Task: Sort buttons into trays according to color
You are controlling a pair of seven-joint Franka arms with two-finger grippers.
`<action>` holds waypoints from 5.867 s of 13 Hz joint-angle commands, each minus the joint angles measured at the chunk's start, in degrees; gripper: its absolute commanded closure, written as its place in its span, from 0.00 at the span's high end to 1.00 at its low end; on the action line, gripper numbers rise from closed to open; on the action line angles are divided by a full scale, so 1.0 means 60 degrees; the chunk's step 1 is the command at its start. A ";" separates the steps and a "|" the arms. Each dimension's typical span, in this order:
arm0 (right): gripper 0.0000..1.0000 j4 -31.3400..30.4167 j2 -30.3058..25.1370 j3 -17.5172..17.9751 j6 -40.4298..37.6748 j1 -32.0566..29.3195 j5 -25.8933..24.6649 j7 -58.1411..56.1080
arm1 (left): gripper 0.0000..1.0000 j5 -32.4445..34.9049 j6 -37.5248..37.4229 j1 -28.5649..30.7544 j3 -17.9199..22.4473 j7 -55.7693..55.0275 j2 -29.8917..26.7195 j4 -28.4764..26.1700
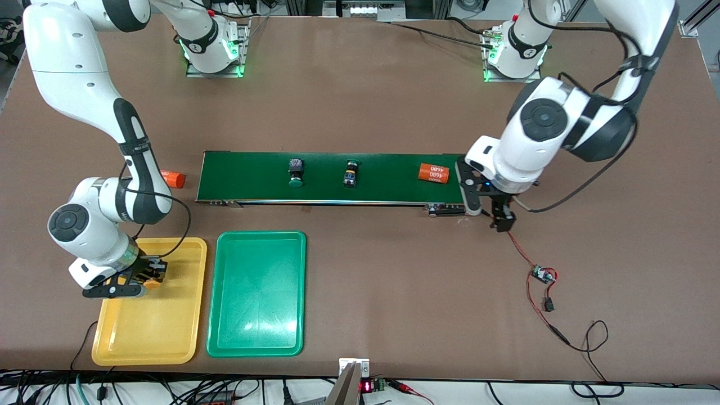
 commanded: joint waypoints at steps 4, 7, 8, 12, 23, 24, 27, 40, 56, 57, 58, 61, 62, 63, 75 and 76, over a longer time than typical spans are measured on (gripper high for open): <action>1.00 -0.0815 -0.1020 0.0067 -0.0109 0.0582 0.0267 0.0270 | 1.00 -0.0177 -0.0259 -0.0396 0.0894 -0.4380 -0.0739 0.0595; 1.00 -0.2699 -0.2760 0.0081 -0.0212 0.0977 0.0283 0.1102 | 1.00 -0.0206 -0.1603 -0.0704 0.1714 -0.6899 -0.0784 0.1238; 1.00 -0.3505 -0.3448 0.0140 -0.0226 0.1065 0.0283 0.1425 | 1.00 -0.0438 -0.2042 -0.0704 0.1905 -0.7910 -0.0842 0.1428; 1.00 -0.5385 -0.5720 0.1060 -0.1585 0.1066 0.0400 0.3311 | 1.00 -0.1417 -0.3189 -0.0938 0.2592 -1.0421 -0.0886 0.2438; 0.97 -0.7862 -0.7264 0.2923 -0.1211 0.1066 0.1059 0.4915 | 1.00 -0.3547 -0.4567 -0.0850 0.5027 -0.9694 -0.1663 0.2764; 0.97 -0.7994 -0.7206 0.2923 -0.0962 0.1081 0.1059 0.4914 | 1.00 -0.3314 -0.4334 -0.0894 0.5041 -0.9563 -0.1721 0.2546; 0.97 -0.8040 -0.6956 0.3040 -0.0813 0.1066 0.1059 0.4900 | 1.00 -0.3384 -0.4156 -0.1887 0.6019 -0.9371 -0.1707 0.2383; 0.84 -0.8054 -0.5770 0.3114 0.0139 0.0993 0.0986 0.4608 | 1.00 -0.3327 -0.3979 -0.2022 0.5950 -0.9152 -0.1839 0.2221; 0.00 -0.3200 -0.3741 0.2530 -0.0681 0.0289 0.0927 0.2586 | 1.00 -0.3458 -0.4478 -0.1818 0.6023 -0.7525 -0.2674 0.1782; 0.00 -0.2248 -0.2921 0.2339 -0.0652 0.0377 0.0927 0.2600 | 1.00 -0.3458 -0.4492 -0.1789 0.6023 -0.7540 -0.2674 0.1782; 0.00 -0.1499 -0.2232 0.2192 -0.0550 0.0465 0.0927 0.2600 | 1.00 -0.3458 -0.4580 -0.1774 0.6023 -0.7583 -0.2674 0.1767; 0.00 -0.0672 -0.1011 0.1898 0.0415 0.0685 0.0927 0.2615 | 1.00 -0.3473 -0.4581 -0.1628 0.6023 -0.7598 -0.2586 0.1782; 0.01 -0.0657 -0.0791 0.1869 0.0766 0.0743 0.0913 0.2615 | 1.00 -0.3473 -0.4581 -0.1584 0.6023 -0.7584 -0.2586 0.1811; 0.03 -0.0599 -0.0615 0.1796 0.0987 0.0845 0.0840 0.2629 | 1.00 -0.3473 -0.4726 -0.1583 0.5994 -0.7598 -0.2644 0.1797; 1.00 -0.3448 -0.3550 0.1605 0.0070 0.1066 0.0663 0.2613 | 1.00 -0.3487 -0.5036 -0.1583 0.6096 -0.7642 -0.2747 0.2046; 1.00 -0.3948 -0.4181 0.1605 -0.0514 0.1023 0.0663 0.2745 | 1.00 -0.3502 -0.4977 -0.1540 0.6096 -0.7642 -0.2747 0.2046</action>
